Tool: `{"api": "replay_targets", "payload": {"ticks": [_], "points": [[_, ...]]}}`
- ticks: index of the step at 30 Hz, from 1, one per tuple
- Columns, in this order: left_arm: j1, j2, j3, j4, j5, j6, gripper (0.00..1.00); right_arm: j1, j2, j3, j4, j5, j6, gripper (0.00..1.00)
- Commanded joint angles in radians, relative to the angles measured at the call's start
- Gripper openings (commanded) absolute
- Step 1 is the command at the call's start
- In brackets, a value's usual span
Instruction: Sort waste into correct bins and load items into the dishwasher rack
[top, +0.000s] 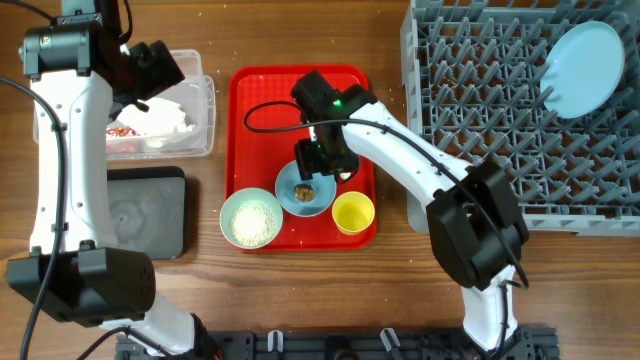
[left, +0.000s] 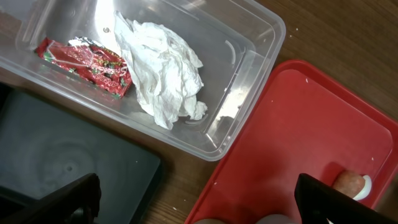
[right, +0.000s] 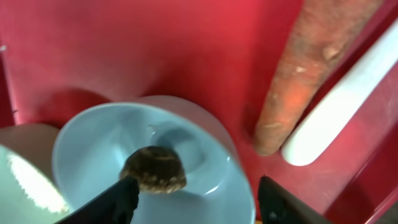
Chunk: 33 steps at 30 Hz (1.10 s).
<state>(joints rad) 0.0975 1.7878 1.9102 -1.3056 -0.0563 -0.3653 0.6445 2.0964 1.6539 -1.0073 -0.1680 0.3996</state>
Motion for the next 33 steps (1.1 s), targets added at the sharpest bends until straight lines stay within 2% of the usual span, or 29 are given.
{"api": "replay_targets", "payload": {"ticks": [1, 8, 15, 16, 18, 23, 29, 33], "points": [[-0.003, -0.007, 0.001, 0.004, -0.055, -0.012, 1.00, -0.003, -0.024, -0.061, 0.009, 0.113, 0.108, 0.54], [-0.003, -0.007, 0.001, 0.049, -0.058, -0.009, 1.00, -0.003, -0.024, -0.124, 0.058, 0.116, 0.149, 0.46], [0.068, -0.008, 0.001, 0.057, -0.125, -0.009, 1.00, -0.010, -0.027, -0.115, 0.082, 0.116, 0.154, 0.12], [0.095, -0.008, 0.001, 0.057, -0.125, -0.009, 1.00, -0.015, -0.030, -0.110, 0.082, 0.116, 0.154, 0.11], [0.149, -0.008, 0.001, 0.056, -0.112, -0.010, 1.00, -0.023, -0.037, -0.106, 0.083, 0.116, 0.154, 0.10], [0.220, -0.008, 0.001, 0.056, 0.024, -0.009, 1.00, -0.031, -0.041, -0.106, 0.084, 0.116, 0.153, 0.11], [0.220, -0.008, 0.001, 0.056, 0.026, -0.009, 1.00, -0.031, -0.042, -0.102, 0.108, 0.096, 0.146, 0.16], [0.219, -0.008, 0.001, 0.056, 0.031, -0.009, 1.00, -0.031, -0.042, -0.102, 0.203, 0.025, 0.125, 0.20]]}}
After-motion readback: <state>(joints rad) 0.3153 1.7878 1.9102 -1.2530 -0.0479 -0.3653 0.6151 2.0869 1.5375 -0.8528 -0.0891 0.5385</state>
